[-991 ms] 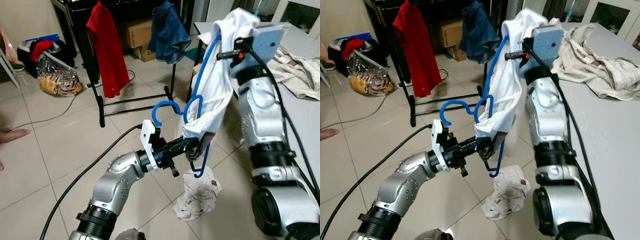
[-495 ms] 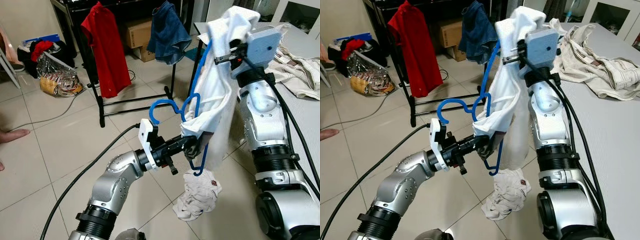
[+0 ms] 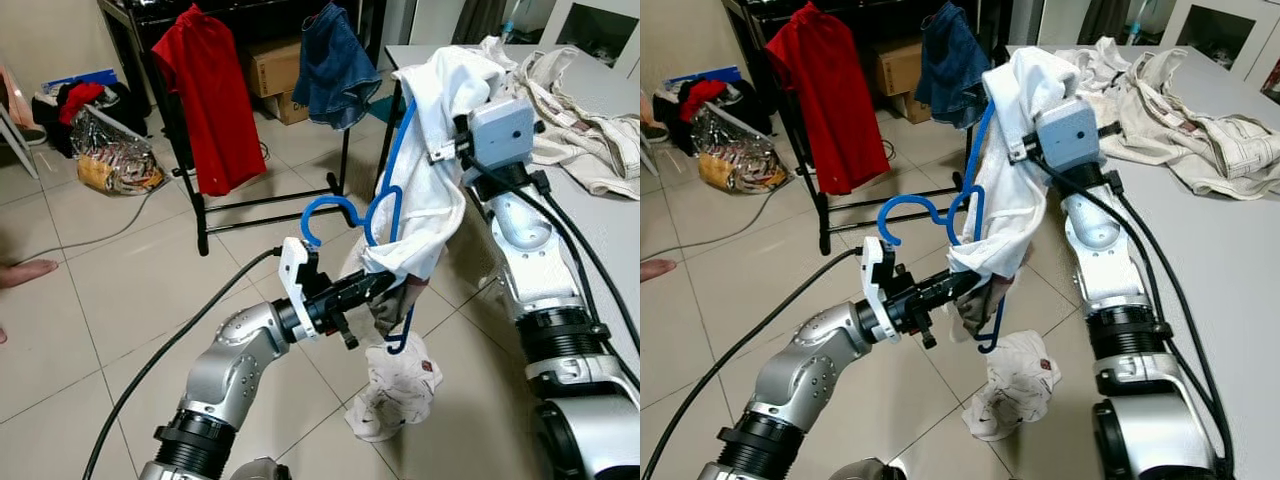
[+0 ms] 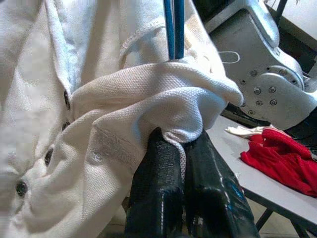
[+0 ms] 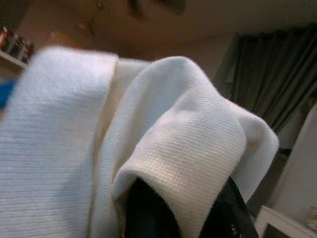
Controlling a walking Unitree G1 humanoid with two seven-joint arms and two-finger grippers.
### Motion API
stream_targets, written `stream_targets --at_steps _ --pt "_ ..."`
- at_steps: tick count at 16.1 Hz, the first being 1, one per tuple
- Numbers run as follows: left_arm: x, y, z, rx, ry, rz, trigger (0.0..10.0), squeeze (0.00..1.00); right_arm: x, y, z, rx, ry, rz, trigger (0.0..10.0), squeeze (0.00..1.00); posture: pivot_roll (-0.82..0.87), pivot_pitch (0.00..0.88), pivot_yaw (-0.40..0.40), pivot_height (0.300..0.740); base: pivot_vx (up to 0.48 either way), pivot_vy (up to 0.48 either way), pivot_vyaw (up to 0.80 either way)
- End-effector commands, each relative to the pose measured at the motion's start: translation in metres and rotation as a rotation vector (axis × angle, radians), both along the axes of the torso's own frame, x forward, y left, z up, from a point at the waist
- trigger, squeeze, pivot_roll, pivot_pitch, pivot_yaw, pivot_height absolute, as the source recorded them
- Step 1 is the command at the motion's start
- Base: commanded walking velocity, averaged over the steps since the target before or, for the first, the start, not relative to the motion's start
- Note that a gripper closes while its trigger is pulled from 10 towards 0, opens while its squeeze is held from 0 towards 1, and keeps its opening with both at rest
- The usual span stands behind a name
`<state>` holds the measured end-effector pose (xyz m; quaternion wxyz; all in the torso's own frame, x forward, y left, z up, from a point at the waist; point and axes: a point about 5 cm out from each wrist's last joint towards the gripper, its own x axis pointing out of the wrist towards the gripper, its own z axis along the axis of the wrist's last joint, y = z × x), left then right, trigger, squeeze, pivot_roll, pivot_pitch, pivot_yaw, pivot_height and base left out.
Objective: Hang hanger
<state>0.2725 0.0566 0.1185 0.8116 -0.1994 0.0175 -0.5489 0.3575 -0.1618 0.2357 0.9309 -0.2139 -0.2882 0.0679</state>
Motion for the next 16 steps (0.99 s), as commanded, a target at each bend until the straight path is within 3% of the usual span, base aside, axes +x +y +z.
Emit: stream_targets --at_steps 1,6,10,16 --pt "0.002 -0.001 0.005 -0.008 -0.012 -0.004 10.0 0.00 0.001 -0.002 0.009 0.003 -0.043 -0.014 10.0 0.00 0.01 0.000 0.042 0.723 0.000 0.000 0.00" --pt "0.003 0.002 0.004 -0.015 -0.005 0.022 10.0 0.00 0.001 -0.002 0.003 -0.046 -0.044 -0.027 10.0 0.00 0.02 0.000 0.036 0.723 0.000 0.000 0.00" --pt "0.009 0.004 0.007 -0.022 -0.012 0.065 10.0 0.00 0.004 0.000 -0.021 -0.142 0.056 -0.054 10.0 0.00 0.01 0.000 0.038 0.723 0.000 0.000 0.00" --pt "0.014 0.008 0.011 -0.051 -0.003 0.108 10.0 0.00 0.006 -0.015 -0.020 -0.116 0.040 -0.158 10.0 0.00 0.02 0.000 0.037 0.723 0.000 0.000 0.00"
